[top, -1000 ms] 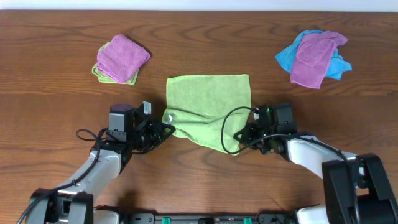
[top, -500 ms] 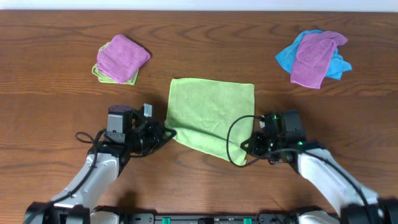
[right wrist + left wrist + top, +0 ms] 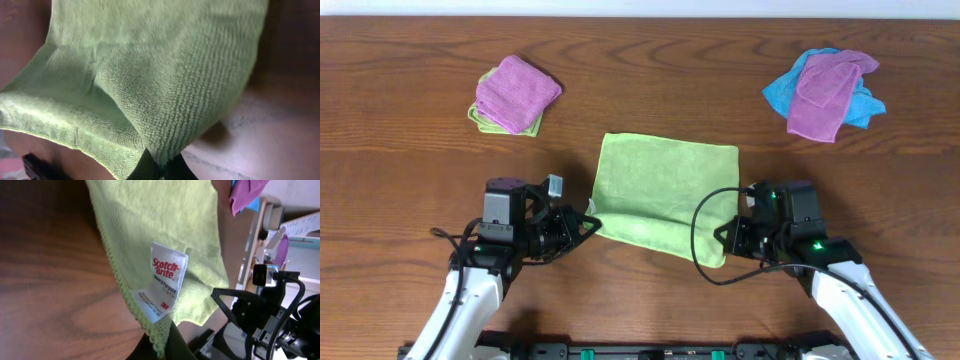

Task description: Fold the cloth

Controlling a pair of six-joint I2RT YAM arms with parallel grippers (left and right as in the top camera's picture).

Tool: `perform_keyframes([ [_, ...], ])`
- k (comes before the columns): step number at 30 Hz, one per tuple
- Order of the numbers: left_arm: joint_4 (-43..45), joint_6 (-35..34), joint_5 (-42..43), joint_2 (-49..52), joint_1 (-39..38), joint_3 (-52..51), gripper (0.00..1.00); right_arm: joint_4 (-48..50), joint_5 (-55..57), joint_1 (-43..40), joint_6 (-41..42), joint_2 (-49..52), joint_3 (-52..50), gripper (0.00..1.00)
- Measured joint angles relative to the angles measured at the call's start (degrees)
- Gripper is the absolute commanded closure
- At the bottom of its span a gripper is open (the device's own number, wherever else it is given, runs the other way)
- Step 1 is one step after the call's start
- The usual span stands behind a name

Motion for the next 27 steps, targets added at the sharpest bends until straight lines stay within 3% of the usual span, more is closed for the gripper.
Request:
perform_keyframes([
  [5,1.7,-1.46,-3.74,-0.2,0.0,0.35,0.94,4.55,2.21,0.0,0.37,0.0,0.0,0.99],
  [11,11.58,-4.31,-7.37,2.23,-0.07,0.57,0.94,8.63,5.35,0.0,1.16,0.0,0.0,0.99],
  [19,25.57,-7.45,-9.64,13.79,-0.09,2.34,0.94,15.96,9.9,0.0,1.42,1.18,0.0,0.99],
  [27,27.08,-7.15,-9.94,24.7,-1.01,13.35,0.94,22.77,11.58,0.0,1.66,7.28,0.0,0.99],
])
